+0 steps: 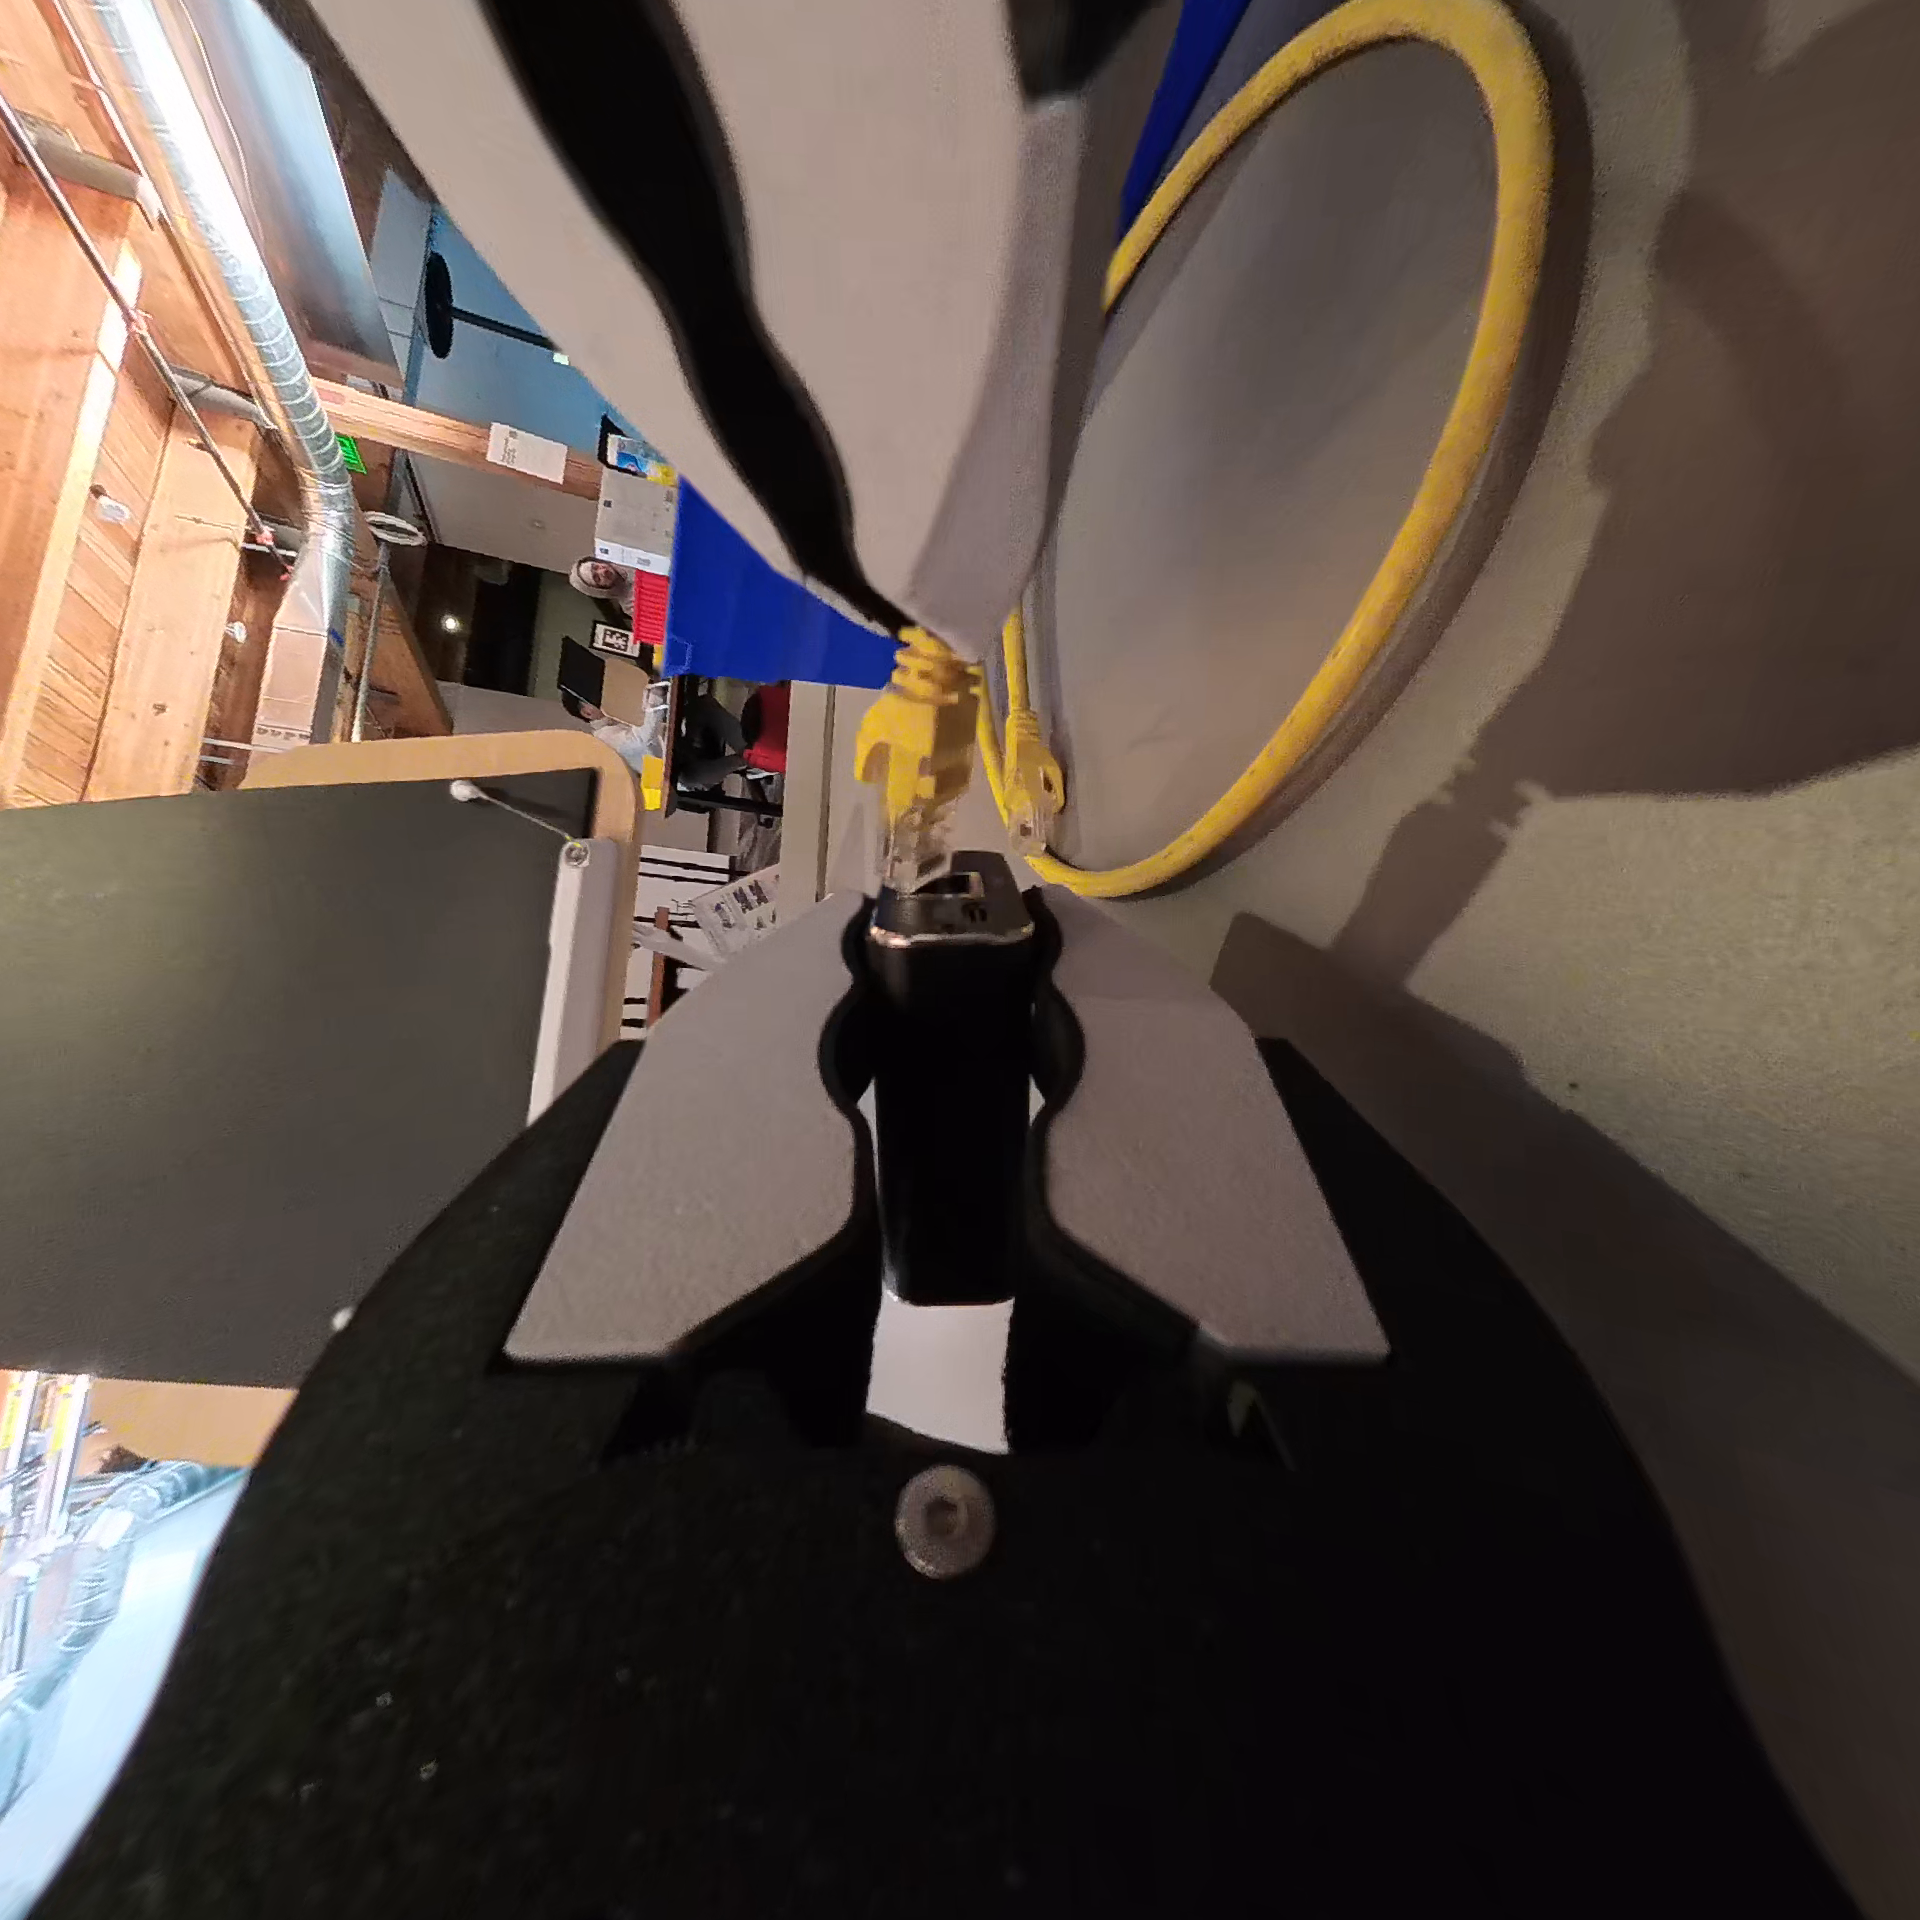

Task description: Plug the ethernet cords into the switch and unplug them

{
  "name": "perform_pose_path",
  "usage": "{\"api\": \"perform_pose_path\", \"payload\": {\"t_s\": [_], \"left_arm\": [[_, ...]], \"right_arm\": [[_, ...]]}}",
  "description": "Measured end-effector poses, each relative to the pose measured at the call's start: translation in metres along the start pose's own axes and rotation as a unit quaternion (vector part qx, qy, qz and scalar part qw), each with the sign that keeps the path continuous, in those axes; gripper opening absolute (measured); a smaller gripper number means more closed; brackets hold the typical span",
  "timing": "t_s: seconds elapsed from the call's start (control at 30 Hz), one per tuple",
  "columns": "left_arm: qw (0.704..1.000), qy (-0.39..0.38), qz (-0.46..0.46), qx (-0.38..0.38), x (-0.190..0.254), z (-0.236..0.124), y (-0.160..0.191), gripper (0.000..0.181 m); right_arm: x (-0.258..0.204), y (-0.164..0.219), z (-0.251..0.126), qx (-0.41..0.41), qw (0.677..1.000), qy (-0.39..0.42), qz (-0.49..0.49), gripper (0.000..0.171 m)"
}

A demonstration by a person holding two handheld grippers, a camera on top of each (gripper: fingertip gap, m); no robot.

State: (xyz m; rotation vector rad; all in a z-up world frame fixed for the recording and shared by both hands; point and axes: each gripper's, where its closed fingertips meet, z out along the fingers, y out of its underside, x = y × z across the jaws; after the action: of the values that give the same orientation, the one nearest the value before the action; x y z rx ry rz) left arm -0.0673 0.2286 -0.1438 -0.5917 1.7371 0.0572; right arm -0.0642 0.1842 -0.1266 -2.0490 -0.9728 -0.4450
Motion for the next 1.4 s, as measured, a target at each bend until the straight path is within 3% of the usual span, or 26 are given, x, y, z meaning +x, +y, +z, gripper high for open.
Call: {"api": "perform_pose_path", "payload": {"t_s": [0.17,0.4,1.4], "left_arm": [[1.0,0.01,-0.023,0.008,-0.001,-0.001,-0.001,0.026],[1.0,0.016,-0.019,0.012,0.001,-0.001,-0.002,0.026],[0.999,0.038,-0.018,0.016,0.009,0.0,-0.006,0.025]], "right_arm": [[0.002,-0.004,-0.003,0.006,0.99,0.07,-0.126,0.008],[0.001,0.009,0.004,-0.023,0.978,0.091,-0.186,0.009],[-0.001,0.008,0.008,-0.002,0.955,0.131,-0.267,0.008]]}}
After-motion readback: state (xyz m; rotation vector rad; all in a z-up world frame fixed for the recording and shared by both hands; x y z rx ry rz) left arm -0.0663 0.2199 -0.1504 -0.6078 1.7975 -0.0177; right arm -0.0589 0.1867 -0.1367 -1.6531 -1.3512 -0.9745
